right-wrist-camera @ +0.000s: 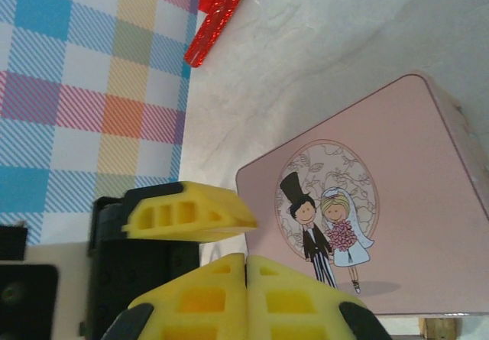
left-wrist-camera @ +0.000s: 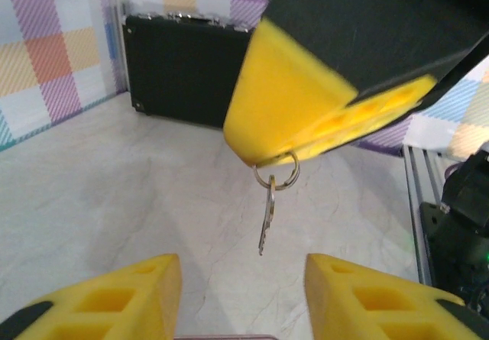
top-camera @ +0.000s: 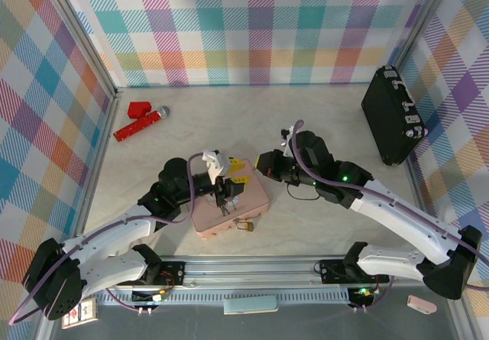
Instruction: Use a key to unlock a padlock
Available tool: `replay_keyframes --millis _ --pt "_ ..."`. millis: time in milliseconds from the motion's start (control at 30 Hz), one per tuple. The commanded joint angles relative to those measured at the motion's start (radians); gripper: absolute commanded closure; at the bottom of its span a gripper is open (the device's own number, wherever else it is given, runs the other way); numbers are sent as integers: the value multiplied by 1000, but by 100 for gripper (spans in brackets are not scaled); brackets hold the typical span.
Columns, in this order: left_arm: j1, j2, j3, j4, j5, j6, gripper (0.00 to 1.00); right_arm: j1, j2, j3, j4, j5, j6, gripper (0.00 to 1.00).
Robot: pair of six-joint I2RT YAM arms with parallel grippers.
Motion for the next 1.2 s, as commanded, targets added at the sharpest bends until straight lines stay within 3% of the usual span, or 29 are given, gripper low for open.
replay_keyframes --millis 0,500,833,1167 --pt "-15 33 43 19 63 66 58 0 10 34 42 -41 -32 100" --pt "-14 94 50 63 103 70 74 0 13 19 70 -56 -26 100" --pt "-15 105 61 80 118 56 76 0 16 9 73 -47 -24 100" --pt "-15 126 69 85 121 55 87 0 5 2 67 -18 -22 100"
